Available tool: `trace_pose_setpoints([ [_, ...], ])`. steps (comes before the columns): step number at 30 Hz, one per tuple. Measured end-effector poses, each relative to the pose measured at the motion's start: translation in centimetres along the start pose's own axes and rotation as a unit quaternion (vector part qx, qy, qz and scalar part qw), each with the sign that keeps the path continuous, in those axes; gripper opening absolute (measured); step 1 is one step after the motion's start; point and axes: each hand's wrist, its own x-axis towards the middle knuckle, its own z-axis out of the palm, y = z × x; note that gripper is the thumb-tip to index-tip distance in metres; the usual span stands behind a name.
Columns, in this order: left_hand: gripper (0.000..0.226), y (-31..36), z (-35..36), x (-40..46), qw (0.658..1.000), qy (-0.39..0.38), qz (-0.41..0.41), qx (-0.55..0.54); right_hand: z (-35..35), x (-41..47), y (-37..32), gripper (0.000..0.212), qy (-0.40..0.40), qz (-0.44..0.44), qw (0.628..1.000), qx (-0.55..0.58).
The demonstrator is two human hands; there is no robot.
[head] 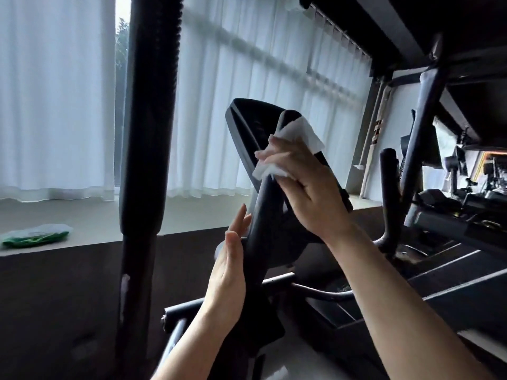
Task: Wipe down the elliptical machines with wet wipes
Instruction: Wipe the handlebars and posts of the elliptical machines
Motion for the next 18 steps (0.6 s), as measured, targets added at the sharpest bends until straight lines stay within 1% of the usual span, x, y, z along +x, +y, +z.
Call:
trace_pose_setpoints([
  [3, 0.077, 1.1, -0.2, -0.4, 1.0, -0.02, 0.006, -0.02, 2.8, -4.0, -3.0, 0.025, -0.021, -0.035, 0.999, -0.02],
  [6, 0.089, 1.1, -1.0, -1.3, 0.999, -0.018, -0.005, -0.047, 4.1, -6.9, -5.0, 0.033, -0.014, -0.009, 1.0, 0.006],
  [9, 0.089, 1.4, -1.7, -2.2, 0.998, -0.018, -0.017, -0.056, 4.7, -9.2, -6.4, 0.054, -0.014, -0.016, 0.999, 0.027],
  [10, 0.089, 1.6, -1.9, -2.4, 0.999, -0.016, -0.013, -0.044, 4.9, -9.9, -6.9, 0.054, -0.023, -0.022, 0.999, 0.041],
  [12, 0.087, 2.3, -2.0, -2.6, 1.0, -0.008, 0.0, -0.027, 4.5, -10.8, -7.3, 0.041, -0.026, -0.011, 0.994, 0.103],
  [13, 0.086, 2.7, -2.0, -2.5, 1.0, -0.007, 0.004, -0.021, 3.9, -10.7, -7.4, 0.031, -0.012, 0.009, 0.991, 0.134],
  [14, 0.086, 3.0, -2.0, -2.4, 1.0, -0.009, 0.01, -0.012, 3.2, -10.2, -7.4, 0.026, 0.018, 0.039, 0.987, 0.156],
  [16, 0.087, 3.7, -1.8, -2.0, 1.0, -0.02, 0.012, -0.001, 1.5, -8.1, -7.1, 0.028, 0.112, 0.106, 0.971, 0.181],
  [18, 0.09, 4.4, -1.5, -1.3, 0.999, -0.035, -0.003, 0.004, -0.2, -4.5, -6.5, 0.024, 0.222, 0.147, 0.949, 0.169],
])
